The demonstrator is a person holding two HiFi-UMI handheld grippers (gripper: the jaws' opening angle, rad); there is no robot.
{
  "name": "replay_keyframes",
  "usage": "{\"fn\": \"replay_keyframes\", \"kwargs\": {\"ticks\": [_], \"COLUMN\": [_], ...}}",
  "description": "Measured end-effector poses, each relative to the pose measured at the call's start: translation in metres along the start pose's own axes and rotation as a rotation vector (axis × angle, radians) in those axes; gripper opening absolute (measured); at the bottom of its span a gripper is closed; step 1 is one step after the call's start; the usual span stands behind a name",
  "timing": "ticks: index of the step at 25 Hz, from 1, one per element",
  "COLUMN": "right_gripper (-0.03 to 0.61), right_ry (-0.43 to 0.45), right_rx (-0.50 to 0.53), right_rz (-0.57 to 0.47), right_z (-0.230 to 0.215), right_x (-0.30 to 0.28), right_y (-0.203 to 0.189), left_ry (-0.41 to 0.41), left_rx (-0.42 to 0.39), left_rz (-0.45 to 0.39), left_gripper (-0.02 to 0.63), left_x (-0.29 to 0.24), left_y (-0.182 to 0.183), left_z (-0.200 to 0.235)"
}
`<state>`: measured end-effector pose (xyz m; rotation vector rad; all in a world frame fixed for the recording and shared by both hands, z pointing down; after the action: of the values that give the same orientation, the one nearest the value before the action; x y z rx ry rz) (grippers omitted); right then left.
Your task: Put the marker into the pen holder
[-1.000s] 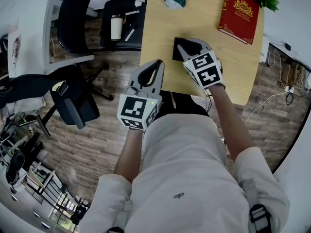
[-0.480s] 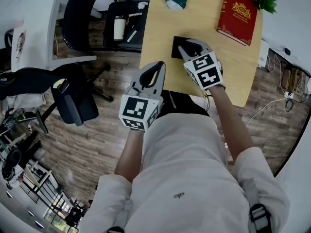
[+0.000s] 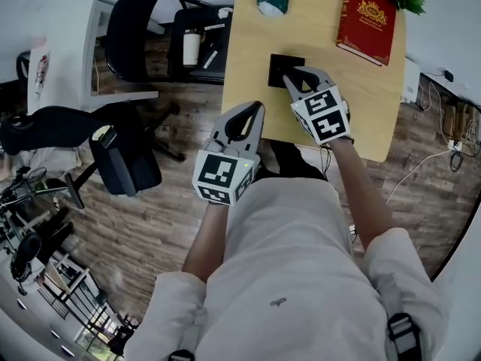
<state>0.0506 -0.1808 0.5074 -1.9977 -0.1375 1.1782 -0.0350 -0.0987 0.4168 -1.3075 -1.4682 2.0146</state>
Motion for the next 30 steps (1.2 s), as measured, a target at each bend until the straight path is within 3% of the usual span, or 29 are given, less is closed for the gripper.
{"fn": "replay_keyframes", "kwargs": {"ticks": [15,30], "right_gripper": [0.029,0.003], "right_ry": [-0.136,-0.269], "right_rx": [-0.028,-0.03], "right_rz": [-0.065,-0.166], "right_z": [0.05,0.135], "right_x": [0.05,0.117], "right_y": [-0.007,-0.029], "left_ry": [-0.149,-0.288], "left_rx": [-0.084,-0.161], "left_rz": [-0.044,-0.113], "left_gripper": [0.009,0.009], "left_x": [0.038,0.103], "left_y": [-0.002,-0.011], "left_z": [0.003,-0.014]}}
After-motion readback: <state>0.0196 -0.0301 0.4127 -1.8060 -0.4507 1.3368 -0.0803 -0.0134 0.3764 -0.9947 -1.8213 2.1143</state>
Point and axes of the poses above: the fingertips, and each gripper's own axes: x backward along the fingers, z to its left, y out of its top, the point moved 3 cm from there along x, backward along the fingers, and after that the axes turned 13 degrees about -x, right-handed, at the moved point
